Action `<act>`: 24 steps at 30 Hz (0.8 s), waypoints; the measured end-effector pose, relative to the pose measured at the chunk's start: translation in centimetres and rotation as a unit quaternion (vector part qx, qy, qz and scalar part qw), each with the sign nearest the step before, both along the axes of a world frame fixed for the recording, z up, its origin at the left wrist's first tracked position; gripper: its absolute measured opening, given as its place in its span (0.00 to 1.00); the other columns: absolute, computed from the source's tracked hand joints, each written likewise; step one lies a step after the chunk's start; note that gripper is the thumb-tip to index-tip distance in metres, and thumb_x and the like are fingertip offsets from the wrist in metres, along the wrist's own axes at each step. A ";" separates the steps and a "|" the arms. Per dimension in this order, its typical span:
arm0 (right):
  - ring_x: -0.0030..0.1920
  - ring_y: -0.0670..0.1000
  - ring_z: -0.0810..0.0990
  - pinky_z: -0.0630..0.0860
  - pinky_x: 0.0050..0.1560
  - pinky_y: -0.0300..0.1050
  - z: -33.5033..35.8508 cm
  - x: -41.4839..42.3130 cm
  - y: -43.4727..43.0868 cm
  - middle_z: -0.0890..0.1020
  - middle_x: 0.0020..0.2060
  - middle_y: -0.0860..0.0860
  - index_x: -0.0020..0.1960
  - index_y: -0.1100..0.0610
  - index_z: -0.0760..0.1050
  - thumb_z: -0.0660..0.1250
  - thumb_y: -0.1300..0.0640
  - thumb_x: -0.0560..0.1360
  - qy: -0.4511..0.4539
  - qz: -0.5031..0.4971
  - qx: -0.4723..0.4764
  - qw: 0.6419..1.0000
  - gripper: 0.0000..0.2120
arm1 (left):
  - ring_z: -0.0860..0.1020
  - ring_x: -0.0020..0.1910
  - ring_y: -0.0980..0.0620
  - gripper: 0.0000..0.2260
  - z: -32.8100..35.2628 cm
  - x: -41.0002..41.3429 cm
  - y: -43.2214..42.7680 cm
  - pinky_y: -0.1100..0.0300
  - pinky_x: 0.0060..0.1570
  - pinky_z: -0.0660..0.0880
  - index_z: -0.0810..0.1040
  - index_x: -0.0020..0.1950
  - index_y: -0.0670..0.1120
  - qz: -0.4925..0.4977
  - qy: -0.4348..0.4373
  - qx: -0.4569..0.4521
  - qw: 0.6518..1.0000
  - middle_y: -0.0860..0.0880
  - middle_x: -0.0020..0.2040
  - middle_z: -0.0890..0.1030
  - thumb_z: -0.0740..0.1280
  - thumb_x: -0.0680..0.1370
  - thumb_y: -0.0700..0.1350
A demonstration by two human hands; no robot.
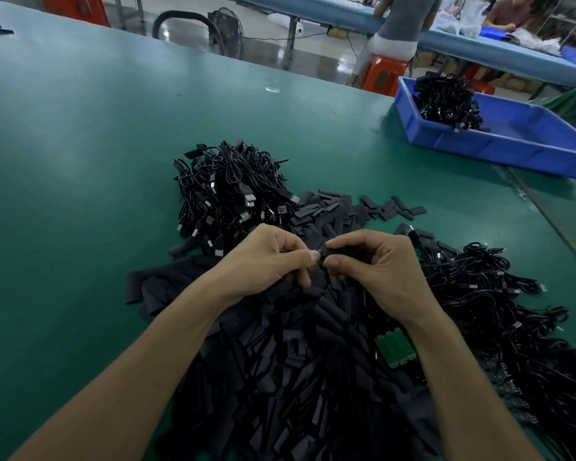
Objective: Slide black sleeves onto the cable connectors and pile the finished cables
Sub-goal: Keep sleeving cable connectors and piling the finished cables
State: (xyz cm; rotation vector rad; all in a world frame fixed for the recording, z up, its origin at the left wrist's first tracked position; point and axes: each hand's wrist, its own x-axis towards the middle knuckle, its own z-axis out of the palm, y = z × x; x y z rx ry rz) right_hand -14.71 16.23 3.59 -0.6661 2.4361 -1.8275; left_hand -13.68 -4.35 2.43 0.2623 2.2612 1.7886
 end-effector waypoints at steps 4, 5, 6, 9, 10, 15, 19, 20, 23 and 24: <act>0.35 0.51 0.84 0.82 0.41 0.44 0.2 0.0 0.1 0.87 0.38 0.52 0.49 0.46 0.85 0.78 0.51 0.64 -0.008 0.005 0.013 1.000 0.14 | 0.65 0.26 0.53 0.13 -0.1 0.0 0.1 0.65 0.26 0.61 0.83 0.39 0.45 0.027 0.013 -0.011 0.999 0.52 0.27 0.74 0.69 0.80 0.49; 0.34 0.51 0.84 0.82 0.40 0.44 0.2 0.1 0.1 0.87 0.38 0.52 0.49 0.47 0.85 0.78 0.51 0.64 -0.012 0.004 0.009 1.000 0.13 | 0.64 0.27 0.51 0.12 -0.2 0.0 0.1 0.63 0.26 0.59 0.83 0.39 0.45 0.029 0.015 -0.008 0.999 0.50 0.27 0.71 0.69 0.79 0.49; 0.33 0.51 0.84 0.82 0.39 0.43 0.1 0.2 0.0 0.87 0.37 0.53 0.48 0.48 0.85 0.78 0.52 0.64 -0.014 -0.001 0.002 1.000 0.13 | 0.63 0.28 0.50 0.12 -0.2 0.0 0.2 0.62 0.27 0.59 0.83 0.40 0.44 0.030 0.020 -0.007 0.999 0.49 0.28 0.69 0.69 0.79 0.49; 0.31 0.53 0.83 0.81 0.37 0.42 0.1 0.4 -0.2 0.86 0.34 0.53 0.48 0.51 0.85 0.77 0.53 0.66 -0.003 -0.026 -0.009 1.000 0.11 | 0.62 0.27 0.53 0.11 -0.1 0.2 0.3 0.65 0.26 0.58 0.84 0.42 0.47 0.016 0.043 -0.018 0.999 0.51 0.28 0.67 0.67 0.81 0.49; 0.31 0.54 0.83 0.81 0.37 0.42 0.0 0.4 -0.2 0.86 0.34 0.52 0.48 0.52 0.85 0.76 0.52 0.66 0.004 -0.032 -0.006 0.999 0.11 | 0.62 0.27 0.53 0.11 0.0 0.3 0.3 0.65 0.26 0.58 0.83 0.42 0.49 0.009 0.051 -0.026 0.998 0.50 0.28 0.66 0.66 0.81 0.49; 0.32 0.55 0.84 0.81 0.36 0.42 -0.3 0.6 -0.4 0.86 0.34 0.52 0.47 0.53 0.85 0.75 0.53 0.67 0.017 -0.045 -0.015 0.999 0.10 | 0.60 0.25 0.53 0.13 0.0 0.3 0.3 0.62 0.25 0.56 0.82 0.40 0.48 -0.004 0.072 -0.055 0.996 0.51 0.26 0.64 0.65 0.82 0.48; 0.33 0.49 0.84 0.80 0.38 0.37 -0.4 0.4 0.0 0.86 0.34 0.52 0.48 0.55 0.84 0.76 0.58 0.66 -0.013 -0.053 -0.070 0.996 0.11 | 0.60 0.26 0.50 0.15 0.2 0.3 -0.1 0.60 0.26 0.56 0.82 0.37 0.50 -0.005 0.077 -0.046 0.996 0.47 0.27 0.64 0.65 0.82 0.50; 0.33 0.49 0.85 0.80 0.38 0.37 -0.3 0.3 0.0 0.86 0.35 0.53 0.49 0.55 0.84 0.77 0.59 0.66 -0.013 -0.051 -0.073 0.996 0.11 | 0.60 0.27 0.48 0.15 0.2 0.3 -0.1 0.59 0.27 0.56 0.82 0.38 0.50 -0.005 0.075 -0.044 0.996 0.46 0.28 0.65 0.65 0.83 0.50; 0.35 0.51 0.86 0.81 0.39 0.38 -0.3 0.2 0.1 0.87 0.37 0.54 0.48 0.54 0.84 0.77 0.59 0.65 -0.011 -0.042 -0.074 0.996 0.12 | 0.61 0.28 0.47 0.15 0.2 0.3 -0.1 0.57 0.28 0.56 0.83 0.38 0.50 -0.005 0.067 -0.032 0.997 0.45 0.28 0.66 0.65 0.82 0.50; 0.35 0.51 0.86 0.81 0.40 0.38 -0.2 0.2 0.1 0.87 0.37 0.54 0.48 0.54 0.84 0.78 0.59 0.65 -0.012 -0.040 -0.073 0.996 0.12 | 0.62 0.28 0.48 0.15 0.2 0.2 -0.1 0.59 0.28 0.58 0.83 0.38 0.50 -0.006 0.067 -0.030 0.997 0.47 0.28 0.67 0.65 0.82 0.50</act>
